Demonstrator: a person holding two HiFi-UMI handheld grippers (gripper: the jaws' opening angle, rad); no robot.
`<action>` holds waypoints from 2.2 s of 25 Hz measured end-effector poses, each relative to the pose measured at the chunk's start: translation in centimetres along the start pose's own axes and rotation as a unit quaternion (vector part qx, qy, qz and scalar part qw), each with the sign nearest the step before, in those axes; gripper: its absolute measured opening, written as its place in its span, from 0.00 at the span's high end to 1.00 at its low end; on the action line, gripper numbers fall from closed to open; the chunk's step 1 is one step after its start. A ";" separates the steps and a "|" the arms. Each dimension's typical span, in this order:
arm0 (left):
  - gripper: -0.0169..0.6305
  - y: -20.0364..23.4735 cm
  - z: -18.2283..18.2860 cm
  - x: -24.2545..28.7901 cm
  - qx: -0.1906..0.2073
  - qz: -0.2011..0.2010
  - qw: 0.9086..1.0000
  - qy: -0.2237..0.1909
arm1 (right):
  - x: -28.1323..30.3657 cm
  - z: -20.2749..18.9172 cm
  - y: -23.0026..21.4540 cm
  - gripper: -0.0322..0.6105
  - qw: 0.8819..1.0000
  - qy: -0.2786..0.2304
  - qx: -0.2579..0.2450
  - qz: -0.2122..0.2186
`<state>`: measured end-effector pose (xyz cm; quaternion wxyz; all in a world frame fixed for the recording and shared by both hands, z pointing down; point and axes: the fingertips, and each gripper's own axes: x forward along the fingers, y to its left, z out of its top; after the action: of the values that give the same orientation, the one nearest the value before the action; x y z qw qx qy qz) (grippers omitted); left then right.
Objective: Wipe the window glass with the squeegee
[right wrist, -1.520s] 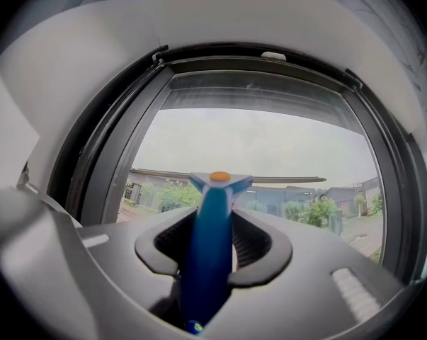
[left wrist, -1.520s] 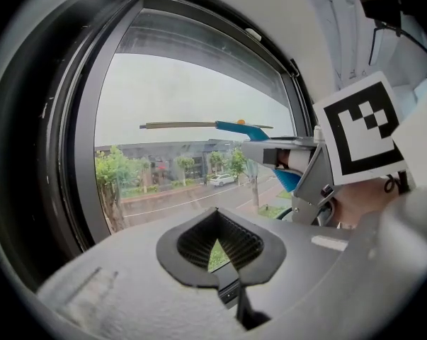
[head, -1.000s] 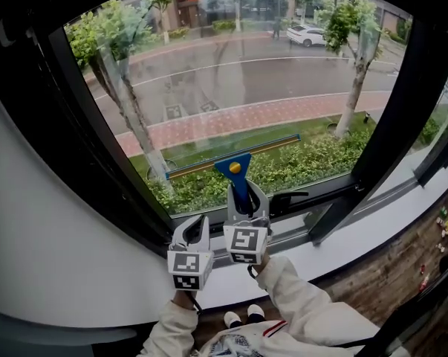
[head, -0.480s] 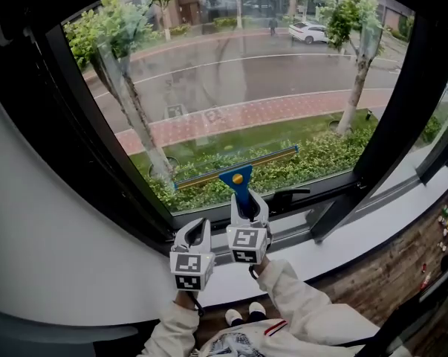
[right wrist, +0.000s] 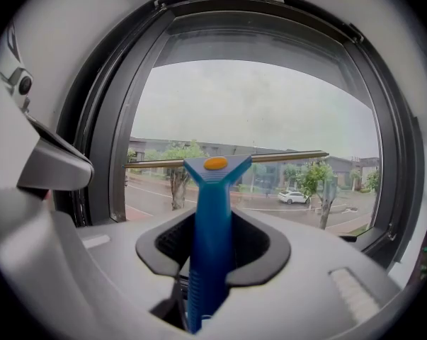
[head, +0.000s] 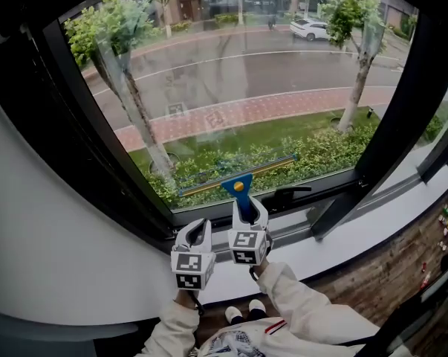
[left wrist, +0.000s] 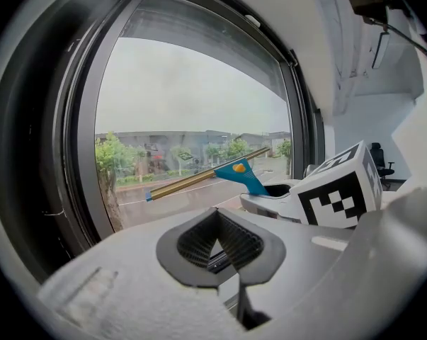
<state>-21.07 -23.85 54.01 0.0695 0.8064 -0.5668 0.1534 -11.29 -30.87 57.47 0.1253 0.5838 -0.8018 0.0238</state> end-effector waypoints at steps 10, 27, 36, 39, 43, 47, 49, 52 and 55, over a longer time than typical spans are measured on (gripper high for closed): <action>0.97 -0.1 -1.0 0.1 -0.005 -0.001 1.000 0.009 | 0.2 -2.2 0.2 0.75 0.999 0.031 0.007 0.004; 0.97 -0.3 -2.0 0.1 -0.010 -0.002 1.000 0.019 | 0.7 -5.9 0.7 0.75 0.996 0.087 0.005 0.017; 0.97 -0.6 -2.0 -0.3 -0.012 0.002 1.000 0.022 | 0.6 -7.7 0.9 0.75 0.993 0.118 0.001 0.030; 0.97 -0.8 -2.1 -0.5 -0.010 0.005 1.000 0.024 | 0.6 -8.1 1.1 0.75 0.991 0.127 -0.004 0.037; 0.97 -1.5 -2.2 -0.9 -0.008 0.009 1.000 0.024 | 0.2 -8.4 1.1 0.75 0.990 0.131 -0.012 0.045; 0.97 -2.1 -2.3 -1.3 -0.008 0.018 0.999 0.025 | -0.9 -7.4 1.2 0.75 0.993 0.103 -0.022 0.060; 0.97 -2.4 -2.6 -1.6 -0.010 0.026 0.999 0.024 | -1.8 -6.4 1.1 0.75 0.994 0.081 -0.029 0.067; 0.97 -3.2 -3.2 -2.5 -0.017 0.038 0.999 0.017 | -3.4 -4.9 0.4 0.75 0.995 0.056 -0.023 0.075; 0.97 -4.5 -3.4 -4.2 -0.028 0.043 0.999 -0.002 | -5.8 -3.5 -1.0 0.75 0.995 0.036 0.009 0.095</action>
<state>-18.76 -17.59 56.15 0.0846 0.7793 -0.6051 0.1390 -8.07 -25.11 59.42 0.1466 0.5050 -0.8482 0.0638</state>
